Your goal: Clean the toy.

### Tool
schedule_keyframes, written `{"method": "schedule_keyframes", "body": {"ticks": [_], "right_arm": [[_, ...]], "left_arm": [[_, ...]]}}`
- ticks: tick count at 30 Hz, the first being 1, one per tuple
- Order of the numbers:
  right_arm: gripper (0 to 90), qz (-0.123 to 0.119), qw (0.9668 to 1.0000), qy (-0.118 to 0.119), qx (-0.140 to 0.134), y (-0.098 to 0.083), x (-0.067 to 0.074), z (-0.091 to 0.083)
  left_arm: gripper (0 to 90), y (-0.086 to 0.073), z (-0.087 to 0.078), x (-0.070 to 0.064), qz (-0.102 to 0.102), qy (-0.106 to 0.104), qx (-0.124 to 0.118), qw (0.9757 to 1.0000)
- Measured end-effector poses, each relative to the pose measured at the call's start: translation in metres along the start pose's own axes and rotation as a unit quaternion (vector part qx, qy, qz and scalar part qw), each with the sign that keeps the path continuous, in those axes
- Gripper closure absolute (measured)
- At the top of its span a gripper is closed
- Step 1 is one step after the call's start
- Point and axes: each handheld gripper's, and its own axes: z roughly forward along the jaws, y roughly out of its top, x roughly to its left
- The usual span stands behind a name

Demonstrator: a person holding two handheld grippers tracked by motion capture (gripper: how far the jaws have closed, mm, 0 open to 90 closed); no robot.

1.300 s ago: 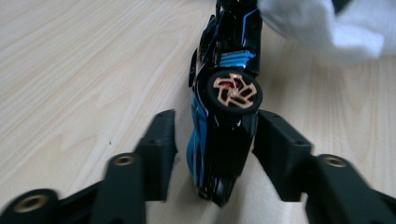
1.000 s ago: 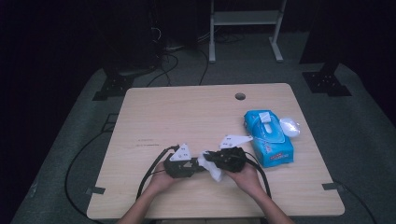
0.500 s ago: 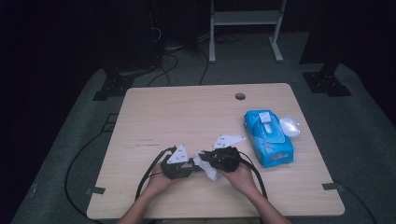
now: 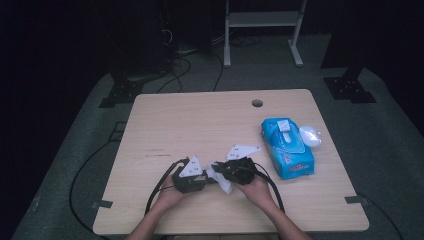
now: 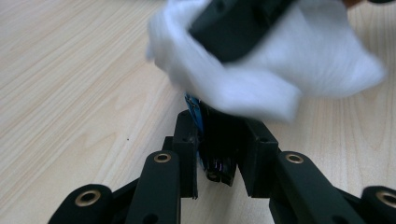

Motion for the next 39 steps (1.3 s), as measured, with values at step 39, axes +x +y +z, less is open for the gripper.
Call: {"method": "schedule_keyframes", "body": {"ticks": [39], "right_arm": [[84.3, 0.024, 0.9979, -0.059, -0.005, -0.012, -0.019, -0.013]], "left_arm": [[70.7, -0.001, -0.01, 0.012, -0.035, -0.011, -0.022, 0.9991]]}}
